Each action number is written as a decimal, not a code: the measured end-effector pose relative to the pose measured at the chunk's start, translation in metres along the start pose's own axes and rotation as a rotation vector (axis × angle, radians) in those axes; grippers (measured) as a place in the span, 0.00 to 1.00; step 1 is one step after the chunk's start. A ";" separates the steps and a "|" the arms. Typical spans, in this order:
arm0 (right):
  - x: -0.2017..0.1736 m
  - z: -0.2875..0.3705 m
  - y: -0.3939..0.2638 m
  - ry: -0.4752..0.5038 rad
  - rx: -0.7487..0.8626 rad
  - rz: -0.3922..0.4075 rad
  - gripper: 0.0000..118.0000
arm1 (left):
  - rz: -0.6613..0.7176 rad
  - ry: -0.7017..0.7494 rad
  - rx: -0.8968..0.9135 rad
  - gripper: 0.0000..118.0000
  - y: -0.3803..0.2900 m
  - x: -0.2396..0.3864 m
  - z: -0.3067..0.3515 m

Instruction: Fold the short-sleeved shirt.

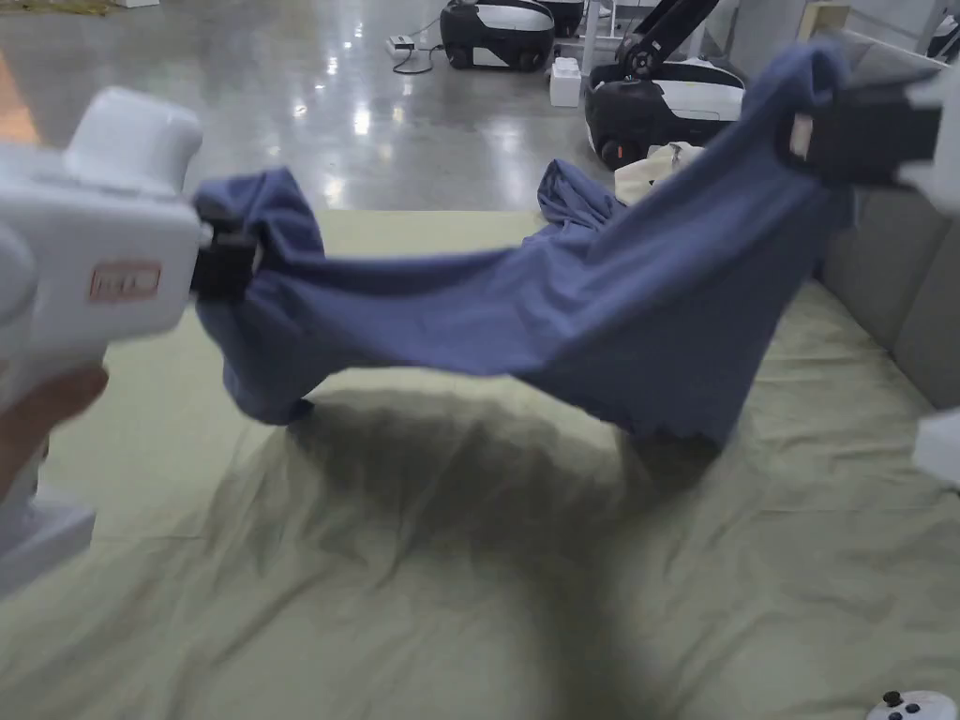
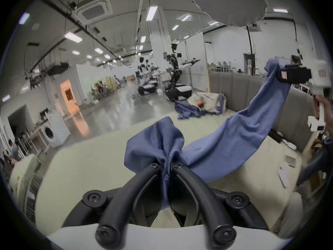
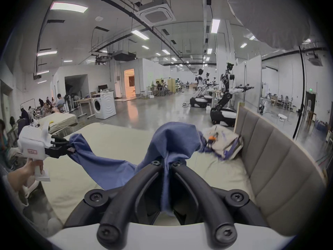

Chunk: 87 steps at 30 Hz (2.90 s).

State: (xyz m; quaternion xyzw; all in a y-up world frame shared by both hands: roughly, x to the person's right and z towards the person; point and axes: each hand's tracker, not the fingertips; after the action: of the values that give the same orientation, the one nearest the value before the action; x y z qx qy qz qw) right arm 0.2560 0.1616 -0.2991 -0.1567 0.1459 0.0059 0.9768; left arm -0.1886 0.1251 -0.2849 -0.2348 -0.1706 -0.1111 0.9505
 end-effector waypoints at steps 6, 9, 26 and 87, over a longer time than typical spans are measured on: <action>-0.030 0.060 -0.116 0.076 -0.161 -0.089 0.04 | 0.114 -0.088 -0.096 0.07 -0.094 0.033 0.052; -0.052 0.074 -0.167 0.128 -0.280 -0.117 0.04 | 0.167 -0.112 -0.142 0.07 -0.132 0.054 0.073; -0.071 0.116 -0.289 -0.014 -0.326 -0.294 0.69 | 0.267 -0.004 -0.252 0.72 -0.239 0.062 0.085; 0.149 -0.326 -0.180 -0.336 -0.798 -0.168 1.00 | 0.161 -0.096 -0.581 0.03 -0.059 -0.036 -0.201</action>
State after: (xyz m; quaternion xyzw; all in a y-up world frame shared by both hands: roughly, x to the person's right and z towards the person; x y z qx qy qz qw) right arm 0.3167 -0.1151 -0.5827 -0.5297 -0.0421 0.0078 0.8471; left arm -0.1845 -0.0186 -0.4412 -0.5146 -0.1571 -0.0684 0.8401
